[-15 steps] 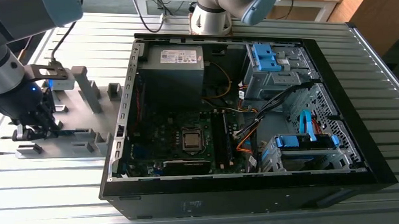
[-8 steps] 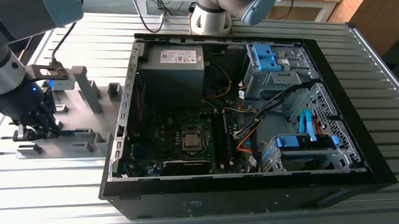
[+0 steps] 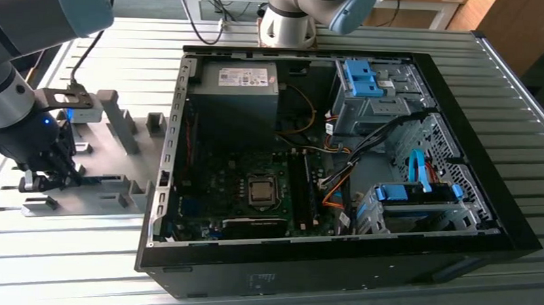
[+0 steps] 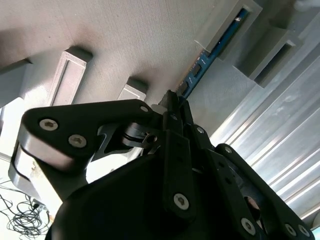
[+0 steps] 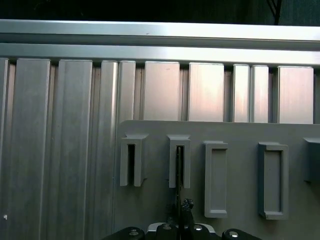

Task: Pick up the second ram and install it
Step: 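Pick up the second ram and move it above second insertion slot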

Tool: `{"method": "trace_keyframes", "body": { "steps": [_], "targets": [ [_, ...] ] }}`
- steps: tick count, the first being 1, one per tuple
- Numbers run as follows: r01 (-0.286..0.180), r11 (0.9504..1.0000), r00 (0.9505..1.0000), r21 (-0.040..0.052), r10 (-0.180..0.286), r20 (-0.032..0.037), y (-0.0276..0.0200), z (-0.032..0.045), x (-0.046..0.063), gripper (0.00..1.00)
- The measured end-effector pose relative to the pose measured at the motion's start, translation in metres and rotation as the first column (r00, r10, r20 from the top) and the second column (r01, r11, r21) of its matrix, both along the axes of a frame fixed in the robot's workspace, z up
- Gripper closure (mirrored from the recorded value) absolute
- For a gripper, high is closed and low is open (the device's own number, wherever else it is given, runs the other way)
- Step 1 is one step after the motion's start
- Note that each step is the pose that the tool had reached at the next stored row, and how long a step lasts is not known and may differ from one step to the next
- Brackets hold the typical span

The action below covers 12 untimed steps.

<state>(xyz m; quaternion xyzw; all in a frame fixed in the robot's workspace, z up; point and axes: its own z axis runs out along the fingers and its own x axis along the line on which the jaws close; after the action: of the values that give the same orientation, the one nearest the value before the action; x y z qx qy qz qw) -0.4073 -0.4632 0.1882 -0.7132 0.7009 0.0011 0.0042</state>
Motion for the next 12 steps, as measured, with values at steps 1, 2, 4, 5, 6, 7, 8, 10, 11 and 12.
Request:
{"method": "trace_keyframes", "body": {
  "steps": [1,2,4,5,6,7,8,10,11,12],
  "targets": [
    [0.000,1.0000,1.0000,0.0000,0.000,0.0000,0.0000,0.0000,0.0000,0.86],
    [0.000,1.0000,1.0000,0.0000,0.000,0.0000,0.0000,0.0000,0.0000,0.86],
    [0.000,1.0000,1.0000,0.0000,0.000,0.0000,0.0000,0.0000,0.0000,0.86],
    [0.000,1.0000,1.0000,0.0000,0.000,0.0000,0.0000,-0.0001,0.0000,0.86],
    [0.000,1.0000,1.0000,0.0000,0.000,0.0000,0.0000,-0.0001,0.0000,0.86],
    [0.000,1.0000,1.0000,0.0000,0.000,0.0000,0.0000,-0.0001,0.0000,0.86],
    [0.001,1.0000,1.0000,0.0000,-0.001,0.0000,0.0000,-0.0001,0.0000,0.86],
    [0.004,1.0000,1.0000,0.0000,-0.004,0.0000,0.0000,-0.0001,0.0000,0.86],
    [0.005,1.0000,1.0000,0.0001,-0.005,0.0001,0.0000,0.0000,0.0000,0.86],
    [0.005,1.0000,1.0000,0.0001,-0.005,0.0002,0.0000,0.0005,0.0000,0.86]
  ]
}}
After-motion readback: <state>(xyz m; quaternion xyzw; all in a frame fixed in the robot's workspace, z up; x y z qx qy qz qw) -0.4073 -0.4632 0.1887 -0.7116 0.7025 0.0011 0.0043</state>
